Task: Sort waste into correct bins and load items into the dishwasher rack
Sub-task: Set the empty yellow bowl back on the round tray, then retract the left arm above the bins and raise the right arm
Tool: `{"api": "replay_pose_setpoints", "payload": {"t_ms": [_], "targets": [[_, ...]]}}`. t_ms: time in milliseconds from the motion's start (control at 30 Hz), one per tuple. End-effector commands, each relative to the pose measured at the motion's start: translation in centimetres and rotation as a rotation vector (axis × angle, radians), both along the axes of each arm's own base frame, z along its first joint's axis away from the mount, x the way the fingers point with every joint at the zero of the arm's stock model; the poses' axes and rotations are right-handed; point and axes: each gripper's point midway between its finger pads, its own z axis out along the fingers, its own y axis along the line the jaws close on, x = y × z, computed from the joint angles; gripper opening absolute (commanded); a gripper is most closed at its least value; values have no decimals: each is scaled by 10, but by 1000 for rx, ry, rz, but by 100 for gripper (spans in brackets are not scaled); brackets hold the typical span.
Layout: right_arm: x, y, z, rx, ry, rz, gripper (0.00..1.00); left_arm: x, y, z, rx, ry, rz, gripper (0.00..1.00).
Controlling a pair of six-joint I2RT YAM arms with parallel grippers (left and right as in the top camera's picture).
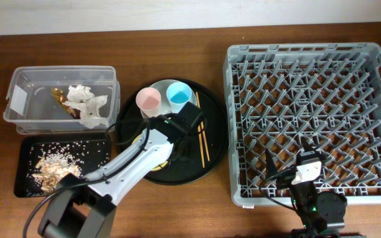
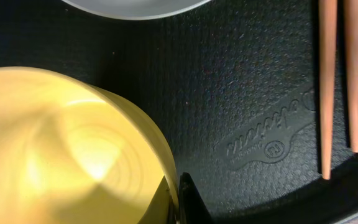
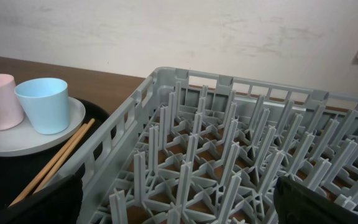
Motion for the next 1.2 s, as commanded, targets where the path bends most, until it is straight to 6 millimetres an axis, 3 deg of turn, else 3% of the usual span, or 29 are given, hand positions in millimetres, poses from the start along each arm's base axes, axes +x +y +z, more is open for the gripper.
{"api": "replay_pose_setpoints", "payload": {"t_ms": [0, 200, 433, 567, 600, 667, 733, 767, 800, 833, 900, 967, 1067, 1100, 1167], "targets": [[0, -2, -3, -4, 4, -8, 98, 1, 2, -9, 30, 11, 12, 0], [0, -2, -3, -4, 4, -8, 98, 3, 5, -11, 53, 5, 14, 2], [0, -2, -3, -4, 4, -8, 98, 6, 3, -11, 46, -7, 14, 13], [0, -2, -3, -4, 4, -8, 98, 10, 5, -11, 38, -16, 26, 13], [0, -2, -3, -4, 4, -8, 98, 14, 8, -9, 34, -21, 42, 8], [0, -2, -3, -4, 4, -8, 98, 25, 13, 7, 14, -34, 75, 1], [0, -2, -3, -4, 4, -8, 98, 40, 22, 40, -10, -73, 111, 1], [0, -2, -3, -4, 4, -8, 98, 55, 37, 81, -43, -128, 169, 3], [0, -2, -3, -4, 4, -8, 98, 61, 47, 100, -60, -159, 202, 8], [0, -2, -3, -4, 4, -8, 98, 68, 60, 120, -85, -206, 243, 20], [0, -2, -3, -4, 4, -8, 98, 77, 94, 150, -120, -290, 341, 29], [0, -2, -3, -4, 4, -8, 98, 77, 123, 163, -168, -314, 425, 39], [0, -2, -3, -4, 4, -8, 99, 76, 174, 173, -281, -323, 587, 41], [0, -2, -3, -4, 3, -8, 98, 72, 200, 172, -321, -308, 673, 65], [0, -2, -3, -3, 1, -8, 98, 56, 231, 165, -299, -267, 778, 83]]}}
